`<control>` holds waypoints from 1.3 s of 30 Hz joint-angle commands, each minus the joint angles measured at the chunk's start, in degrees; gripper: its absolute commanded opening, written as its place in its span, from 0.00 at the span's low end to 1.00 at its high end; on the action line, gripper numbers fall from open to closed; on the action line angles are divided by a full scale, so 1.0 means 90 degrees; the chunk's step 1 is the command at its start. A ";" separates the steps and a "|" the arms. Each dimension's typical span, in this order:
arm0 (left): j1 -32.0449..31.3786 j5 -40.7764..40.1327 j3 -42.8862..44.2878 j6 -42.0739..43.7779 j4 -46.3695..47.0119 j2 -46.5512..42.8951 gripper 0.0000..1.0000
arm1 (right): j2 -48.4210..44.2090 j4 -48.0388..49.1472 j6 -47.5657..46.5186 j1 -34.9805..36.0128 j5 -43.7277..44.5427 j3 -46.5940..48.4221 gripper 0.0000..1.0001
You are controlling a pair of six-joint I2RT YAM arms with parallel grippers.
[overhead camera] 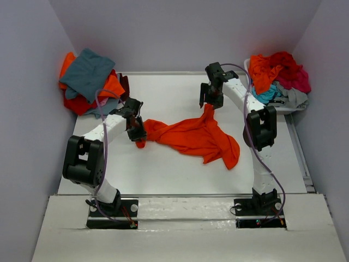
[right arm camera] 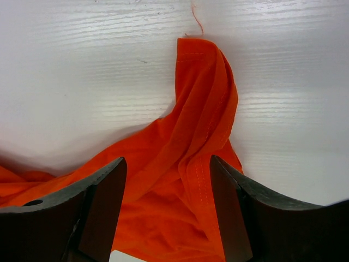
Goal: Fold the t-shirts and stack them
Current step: Flatten out the tshirt
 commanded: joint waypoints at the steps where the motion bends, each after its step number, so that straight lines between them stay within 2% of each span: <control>1: 0.0031 0.0058 -0.0122 0.0031 -0.0021 -0.0040 0.34 | -0.0219 0.0197 -0.0075 -0.0026 0.0053 0.0054 0.68; 13: 0.0031 0.0077 -0.0113 0.0110 -0.0080 -0.0079 0.24 | 0.0396 0.0070 -0.0036 -0.0241 0.0122 0.0785 0.68; 14: 0.0031 0.0087 -0.0113 0.0119 -0.0089 -0.0079 0.22 | 0.0454 0.0051 -0.0007 -0.0337 0.0092 0.0884 0.68; 15: 0.0031 0.0077 -0.0103 0.0148 -0.0138 -0.0108 0.16 | 0.0581 0.0022 0.0003 -0.0416 0.0083 0.1068 0.68; 19: 0.0031 0.0048 -0.0093 0.0168 -0.0187 -0.0177 0.12 | 0.0816 0.0002 0.0022 -0.0573 0.0102 0.1255 0.68; 25: 0.0090 0.0038 -0.0054 0.0217 -0.0285 -0.0255 0.06 | 0.1040 0.0138 0.0052 -0.0778 0.0053 0.1042 0.67; 39: 0.0090 0.0077 0.0063 0.0266 -0.0304 -0.0167 0.06 | 0.1187 0.0383 0.0032 -0.0778 -0.0347 0.0689 0.67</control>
